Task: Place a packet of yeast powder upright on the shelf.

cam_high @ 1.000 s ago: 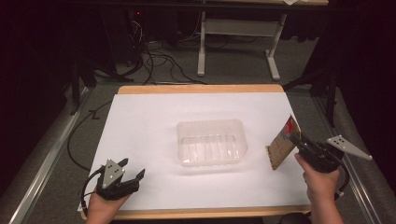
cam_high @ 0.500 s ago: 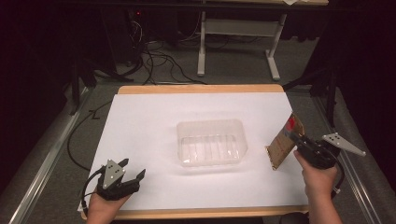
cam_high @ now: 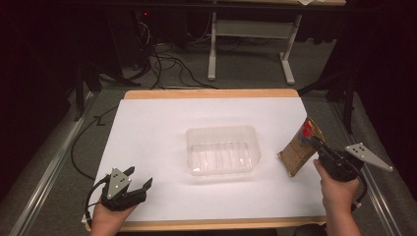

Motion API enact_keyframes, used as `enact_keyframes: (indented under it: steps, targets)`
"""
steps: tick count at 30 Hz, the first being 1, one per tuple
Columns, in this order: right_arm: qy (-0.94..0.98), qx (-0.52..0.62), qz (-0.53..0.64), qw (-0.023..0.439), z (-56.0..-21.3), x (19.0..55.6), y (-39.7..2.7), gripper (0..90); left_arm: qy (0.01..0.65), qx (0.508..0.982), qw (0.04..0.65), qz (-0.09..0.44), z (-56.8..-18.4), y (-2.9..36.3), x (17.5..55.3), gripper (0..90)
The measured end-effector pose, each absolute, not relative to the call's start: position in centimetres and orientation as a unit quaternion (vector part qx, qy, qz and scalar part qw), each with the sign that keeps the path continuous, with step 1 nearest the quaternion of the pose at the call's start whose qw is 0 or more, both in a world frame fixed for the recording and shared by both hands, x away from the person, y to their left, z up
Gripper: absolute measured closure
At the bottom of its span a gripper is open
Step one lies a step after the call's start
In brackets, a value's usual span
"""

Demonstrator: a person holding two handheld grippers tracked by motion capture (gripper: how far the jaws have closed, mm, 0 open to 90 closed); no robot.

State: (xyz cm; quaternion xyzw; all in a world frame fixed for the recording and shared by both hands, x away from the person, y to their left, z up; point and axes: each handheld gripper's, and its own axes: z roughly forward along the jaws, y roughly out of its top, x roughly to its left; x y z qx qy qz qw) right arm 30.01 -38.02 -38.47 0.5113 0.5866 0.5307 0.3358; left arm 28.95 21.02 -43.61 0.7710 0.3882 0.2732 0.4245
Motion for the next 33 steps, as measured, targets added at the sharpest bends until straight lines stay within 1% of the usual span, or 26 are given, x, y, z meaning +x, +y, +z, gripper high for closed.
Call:
enact_keyframes:
  steps: [14, 24, 33]
  targets:
    - [0.569, 0.508, 0.546, 0.347, -37.6, 29.2, -37.0, 87.1, 0.385, 0.771, 0.426, 0.275, -43.5, 21.0, 29.0, 29.6]
    - [0.545, 0.512, 0.579, 0.325, -36.9, 28.6, -36.0, 87.1, 0.382, 0.768, 0.436, 0.274, -43.4, 21.0, 28.9, 29.5]
    - [0.544, 0.505, 0.585, 0.327, -36.5, 28.3, -35.4, 87.1, 0.388, 0.760, 0.445, 0.272, -43.3, 20.9, 28.8, 28.1]
